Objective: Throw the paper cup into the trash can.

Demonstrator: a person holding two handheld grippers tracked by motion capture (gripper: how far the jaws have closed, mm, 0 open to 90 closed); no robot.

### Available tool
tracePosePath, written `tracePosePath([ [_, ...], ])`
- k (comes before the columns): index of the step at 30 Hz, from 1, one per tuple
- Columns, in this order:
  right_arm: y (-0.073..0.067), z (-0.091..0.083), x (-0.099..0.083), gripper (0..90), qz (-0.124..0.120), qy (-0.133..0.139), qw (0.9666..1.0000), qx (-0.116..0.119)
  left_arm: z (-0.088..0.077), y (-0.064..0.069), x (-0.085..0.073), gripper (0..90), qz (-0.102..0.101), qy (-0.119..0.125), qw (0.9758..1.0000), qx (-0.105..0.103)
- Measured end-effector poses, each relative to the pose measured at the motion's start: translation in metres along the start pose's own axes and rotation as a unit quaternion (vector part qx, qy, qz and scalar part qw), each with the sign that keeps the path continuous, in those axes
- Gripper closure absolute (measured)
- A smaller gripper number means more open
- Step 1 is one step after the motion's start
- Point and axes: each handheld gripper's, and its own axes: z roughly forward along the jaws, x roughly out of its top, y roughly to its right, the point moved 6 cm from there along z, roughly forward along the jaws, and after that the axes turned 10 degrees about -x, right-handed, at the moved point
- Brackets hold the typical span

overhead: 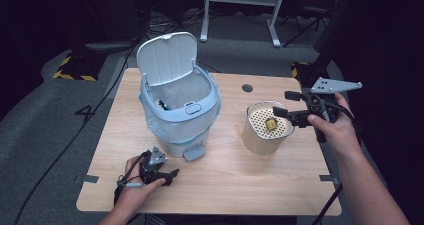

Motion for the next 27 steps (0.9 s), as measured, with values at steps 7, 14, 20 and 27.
tracePosePath([
  [7,0.004,-0.013,-0.040,23.5,0.009,-0.007,0.9999,0.013,-0.001,-0.001,-0.001,25.3,0.000,-0.001,1.0000,0.000],
  [14,-0.001,-0.014,-0.082,23.2,0.016,-0.018,0.9996,0.013,-0.005,-0.006,-0.002,24.6,-0.002,-0.007,0.9999,0.012],
  [20,-0.004,-0.016,-0.116,21.7,0.012,-0.028,0.9995,-0.010,-0.007,-0.009,-0.004,23.9,-0.008,-0.008,0.9999,0.008],
  [27,-0.006,-0.011,-0.163,19.6,0.038,-0.033,0.9983,-0.027,-0.008,-0.013,-0.007,18.2,-0.017,-0.004,0.9997,0.015],
])
